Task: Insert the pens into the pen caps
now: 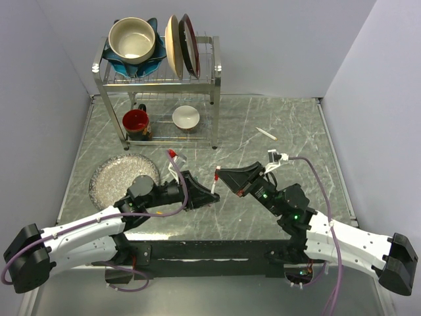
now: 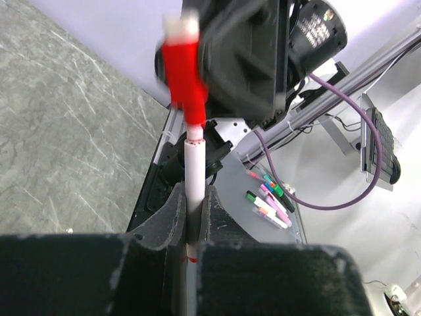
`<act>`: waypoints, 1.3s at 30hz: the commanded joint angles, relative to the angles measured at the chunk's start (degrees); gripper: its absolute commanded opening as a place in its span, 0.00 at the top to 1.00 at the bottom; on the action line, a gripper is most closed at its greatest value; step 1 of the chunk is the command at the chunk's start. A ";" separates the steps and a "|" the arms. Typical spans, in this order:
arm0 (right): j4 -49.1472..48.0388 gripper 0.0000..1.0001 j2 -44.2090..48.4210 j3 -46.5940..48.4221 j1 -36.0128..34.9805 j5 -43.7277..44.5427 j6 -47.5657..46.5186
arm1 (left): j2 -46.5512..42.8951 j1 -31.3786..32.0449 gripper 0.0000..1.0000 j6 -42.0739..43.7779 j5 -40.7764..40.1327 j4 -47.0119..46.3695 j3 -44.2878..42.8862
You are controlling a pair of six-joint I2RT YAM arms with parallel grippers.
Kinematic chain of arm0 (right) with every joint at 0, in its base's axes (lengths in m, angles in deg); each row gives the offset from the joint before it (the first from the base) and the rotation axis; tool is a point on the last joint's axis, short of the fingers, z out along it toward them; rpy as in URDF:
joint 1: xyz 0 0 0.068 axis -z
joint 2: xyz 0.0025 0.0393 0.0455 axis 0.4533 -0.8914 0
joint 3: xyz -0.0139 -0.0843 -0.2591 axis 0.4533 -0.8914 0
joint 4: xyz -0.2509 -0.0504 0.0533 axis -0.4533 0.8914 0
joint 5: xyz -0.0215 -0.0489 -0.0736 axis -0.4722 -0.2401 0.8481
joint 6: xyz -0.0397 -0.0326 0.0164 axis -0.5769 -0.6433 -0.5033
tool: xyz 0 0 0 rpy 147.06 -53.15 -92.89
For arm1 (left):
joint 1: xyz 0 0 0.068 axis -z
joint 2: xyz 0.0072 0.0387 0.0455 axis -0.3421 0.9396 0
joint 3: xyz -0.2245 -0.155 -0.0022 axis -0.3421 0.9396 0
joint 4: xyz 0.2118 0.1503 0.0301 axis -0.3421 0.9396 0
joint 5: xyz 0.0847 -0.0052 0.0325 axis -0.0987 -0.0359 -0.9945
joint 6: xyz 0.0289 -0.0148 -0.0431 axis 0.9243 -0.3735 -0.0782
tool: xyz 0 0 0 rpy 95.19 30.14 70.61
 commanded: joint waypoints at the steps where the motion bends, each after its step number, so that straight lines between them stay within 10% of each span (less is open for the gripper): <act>1: 0.88 1.00 1.50 -2.37 -3.00 0.99 -1.82 | -1.33 -0.08 0.99 0.79 -1.67 -2.05 -0.76; 39: 0.28 1.00 -20.55 -2.38 -42.12 30.10 0.56 | 0.24 -11.95 0.99 -4.83 -2.20 0.58 -5.68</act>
